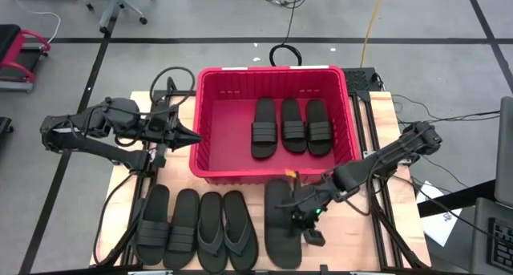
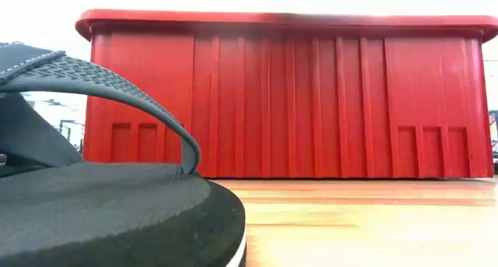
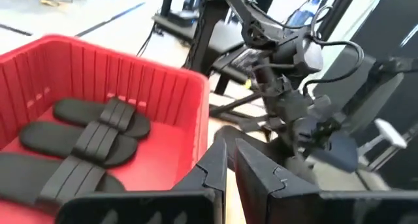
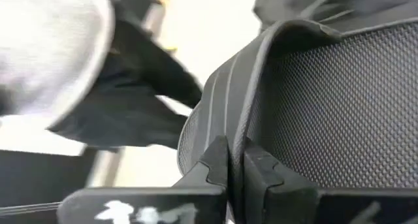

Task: Pick and place slides into bin
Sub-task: Put the black slipper into the red bin

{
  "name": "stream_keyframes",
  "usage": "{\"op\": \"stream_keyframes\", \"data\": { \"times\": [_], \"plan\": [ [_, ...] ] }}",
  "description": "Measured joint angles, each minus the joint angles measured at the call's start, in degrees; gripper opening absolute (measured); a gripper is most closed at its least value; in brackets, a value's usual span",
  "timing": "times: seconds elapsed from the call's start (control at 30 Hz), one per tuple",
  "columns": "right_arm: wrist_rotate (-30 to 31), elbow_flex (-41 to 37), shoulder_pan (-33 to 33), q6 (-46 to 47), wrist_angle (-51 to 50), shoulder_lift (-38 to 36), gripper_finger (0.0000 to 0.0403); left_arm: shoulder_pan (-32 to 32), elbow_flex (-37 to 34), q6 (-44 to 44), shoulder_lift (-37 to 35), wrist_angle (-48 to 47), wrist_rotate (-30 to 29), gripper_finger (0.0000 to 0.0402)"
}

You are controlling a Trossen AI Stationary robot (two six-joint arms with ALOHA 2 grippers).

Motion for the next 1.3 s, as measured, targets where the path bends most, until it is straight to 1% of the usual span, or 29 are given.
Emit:
{"op": "stream_keyframes", "data": {
  "times": [0.1,0.17,0.3,0.43,0.53,0.6,0.77,0.9,0.97,1.0,1.07,1.17,1.3],
  "plan": [
    [6.0,7.81,-1.86,-4.12,-11.86,-0.35,0.0003,0.0,0.0,0.5,0.34,1.26,0.0,0.0026],
    [8.17,12.4,-3.74,-6.42,-17.95,-0.26,0.0003,0.0,0.0,2.03,0.8,1.52,-0.11,0.0026],
    [12.81,20.98,-7.81,-12.31,-23.3,-0.14,0.0004,0.26,0.0,3.18,1.94,3.58,-2.07,0.0026],
    [14.66,29.54,-13.02,-20.65,-28.21,-0.31,0.0004,1.74,0.0,1.61,3.14,9.48,-2.79,0.0026],
    [14.43,33.76,-18.96,-28.01,-30.22,-0.28,0.0004,2.96,0.0,0.67,4.02,13.4,-2.66,0.0026],
    [13.3,35.29,-23.73,-32.1,-32.53,-0.31,0.0004,3.74,-0.01,0.85,4.4,13.98,-2.89,0.0026],
    [9.52,35.06,-35.53,-41.29,-34.58,-0.2,0.0005,5.29,-0.02,4.44,4.87,14.2,-4.62,0.0026],
    [6.25,33.37,-42.01,-45.82,-30.8,-0.18,0.0005,6.99,-0.02,5.52,4.52,13.62,-9.41,0.0026],
    [3.48,32.38,-44.05,-46.08,-27.15,-0.16,0.0005,9.02,-0.02,3.89,4.44,12.64,-10.02,0.0026],
    [2.1,31.92,-44.93,-46.07,-25.16,-0.12,0.0006,10.55,-0.02,2.73,4.42,11.83,-9.08,0.0026],
    [0.45,31.12,-46.21,-45.79,-21.33,-0.02,0.0006,14.4,-0.02,1.68,5.02,10.0,-4.27,0.0026],
    [0.24,29.79,-47.51,-44.17,-16.63,0.24,0.0006,19.11,0.0,2.25,7.85,8.85,2.96,0.0026],
    [2.18,27.81,-48.74,-43.27,-12.42,0.26,0.0006,24.56,-0.06,9.27,12.93,9.37,11.92,0.0026]
  ]
}}
